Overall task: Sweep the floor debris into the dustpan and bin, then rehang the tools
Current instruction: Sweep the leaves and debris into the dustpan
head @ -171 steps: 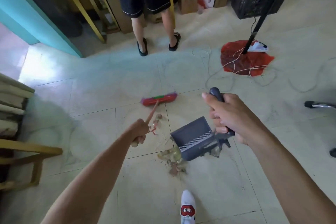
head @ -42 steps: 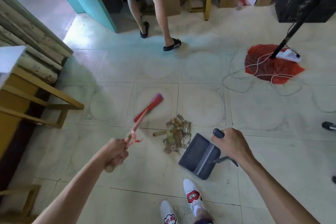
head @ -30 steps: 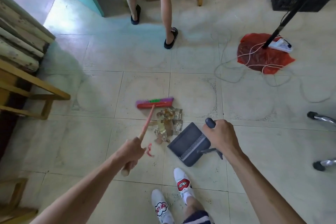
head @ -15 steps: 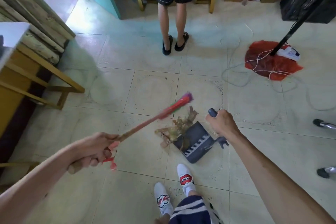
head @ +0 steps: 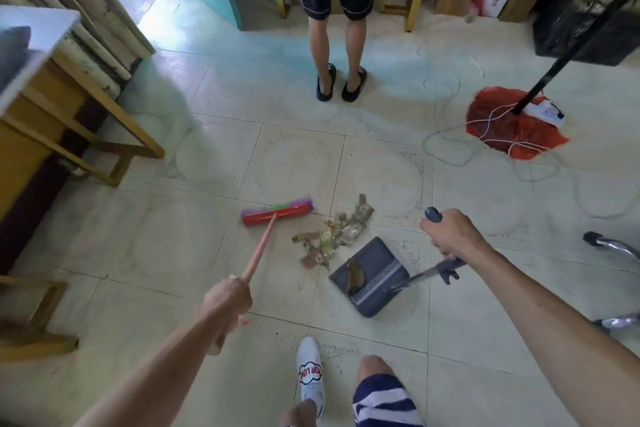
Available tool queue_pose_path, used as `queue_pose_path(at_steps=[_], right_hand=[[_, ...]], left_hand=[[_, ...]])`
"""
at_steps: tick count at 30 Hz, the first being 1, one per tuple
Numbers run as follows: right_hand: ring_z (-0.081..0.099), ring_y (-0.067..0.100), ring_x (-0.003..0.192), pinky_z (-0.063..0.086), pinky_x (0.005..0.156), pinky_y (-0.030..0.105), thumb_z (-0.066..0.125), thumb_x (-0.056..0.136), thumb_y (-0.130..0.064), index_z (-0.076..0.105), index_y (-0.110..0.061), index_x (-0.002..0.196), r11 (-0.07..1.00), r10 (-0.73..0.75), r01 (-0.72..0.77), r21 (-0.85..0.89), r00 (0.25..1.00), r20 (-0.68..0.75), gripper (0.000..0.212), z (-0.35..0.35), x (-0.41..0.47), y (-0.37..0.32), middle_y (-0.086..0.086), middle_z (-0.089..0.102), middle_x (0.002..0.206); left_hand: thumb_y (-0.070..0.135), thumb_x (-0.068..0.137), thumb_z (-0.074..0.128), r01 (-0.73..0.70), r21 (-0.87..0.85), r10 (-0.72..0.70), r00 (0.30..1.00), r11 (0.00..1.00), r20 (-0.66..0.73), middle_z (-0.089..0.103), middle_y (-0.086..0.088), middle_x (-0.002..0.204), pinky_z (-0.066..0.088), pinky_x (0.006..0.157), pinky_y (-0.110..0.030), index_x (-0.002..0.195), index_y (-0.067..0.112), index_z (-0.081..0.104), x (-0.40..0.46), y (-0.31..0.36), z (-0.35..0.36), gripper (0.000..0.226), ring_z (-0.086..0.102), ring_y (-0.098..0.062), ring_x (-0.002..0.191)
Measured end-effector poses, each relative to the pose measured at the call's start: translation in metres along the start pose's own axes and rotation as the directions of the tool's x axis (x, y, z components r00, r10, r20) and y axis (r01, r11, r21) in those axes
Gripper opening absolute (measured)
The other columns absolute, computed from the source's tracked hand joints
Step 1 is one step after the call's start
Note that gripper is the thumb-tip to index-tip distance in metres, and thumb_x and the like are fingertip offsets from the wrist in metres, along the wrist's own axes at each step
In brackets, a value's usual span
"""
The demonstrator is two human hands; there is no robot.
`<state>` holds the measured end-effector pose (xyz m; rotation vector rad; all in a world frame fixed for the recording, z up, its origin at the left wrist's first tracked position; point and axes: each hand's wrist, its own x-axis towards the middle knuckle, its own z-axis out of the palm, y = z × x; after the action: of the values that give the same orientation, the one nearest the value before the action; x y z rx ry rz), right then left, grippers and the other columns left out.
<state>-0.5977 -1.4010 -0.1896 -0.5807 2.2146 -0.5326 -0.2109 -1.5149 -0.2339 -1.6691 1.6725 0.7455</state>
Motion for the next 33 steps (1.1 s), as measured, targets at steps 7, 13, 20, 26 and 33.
queue_pose_path(at_steps=[7,13,20,26,33], right_hand=[[0.029,0.012,0.032,0.025,0.036,0.018,0.057,0.085,-0.019,0.045,-0.017,0.062,0.989,0.025,-0.059,0.139,0.972,0.233,0.026,-0.022,0.001,0.014,-0.003,0.038,0.044],[0.033,0.009,0.029,0.028,0.034,0.017,0.059,0.085,-0.02,0.05,-0.021,0.051,0.971,-0.016,-0.088,0.223,0.904,0.427,0.035,-0.023,0.013,0.018,-0.008,0.041,0.038],[0.04,0.009,0.029,0.032,0.032,0.019,0.059,0.088,-0.023,0.063,-0.008,0.078,0.975,-0.055,-0.036,0.22,0.917,0.395,0.018,-0.023,0.023,0.014,-0.002,0.053,0.048],[0.043,0.009,0.03,0.035,0.031,0.02,0.062,0.091,-0.022,0.064,-0.001,0.084,0.965,-0.088,-0.011,0.261,0.928,0.363,0.022,-0.026,0.029,0.018,0.002,0.054,0.052],[0.054,0.015,0.043,0.046,0.044,0.028,0.061,0.091,-0.026,0.058,-0.01,0.07,0.978,-0.106,0.043,0.206,0.946,0.305,0.027,-0.016,0.014,0.015,0.004,0.061,0.06]], left_hand=[[0.014,0.103,0.033,0.006,-0.033,-0.012,0.984,0.999,-0.18,0.065,-0.009,0.104,0.06,0.068,-0.024,0.149,0.002,0.028,-0.019,0.033,0.041,0.047,0.064,-0.015,0.073],[0.003,0.096,0.046,0.008,-0.19,-0.03,0.993,0.982,-0.115,0.062,-0.004,0.083,0.06,0.053,-0.025,0.133,0.002,0.053,-0.048,0.12,0.08,0.038,0.068,-0.016,0.063],[-0.001,0.089,0.041,-0.014,-0.188,0.044,0.986,0.982,0.158,0.064,-0.003,0.084,0.037,0.036,-0.018,0.117,0.008,0.057,-0.107,0.171,0.074,0.033,0.053,-0.013,0.051],[0.008,0.097,0.05,0.001,-0.408,0.104,0.967,0.913,0.234,0.068,0.0,0.061,0.035,0.031,-0.019,0.126,0.025,0.05,-0.142,0.132,0.02,0.033,0.047,-0.008,0.035],[0.009,0.097,0.048,-0.098,-0.247,0.079,0.993,0.964,-0.082,0.066,-0.002,0.078,0.046,0.036,-0.016,0.137,0.024,0.05,-0.101,0.181,0.024,0.043,0.054,-0.006,0.043]])
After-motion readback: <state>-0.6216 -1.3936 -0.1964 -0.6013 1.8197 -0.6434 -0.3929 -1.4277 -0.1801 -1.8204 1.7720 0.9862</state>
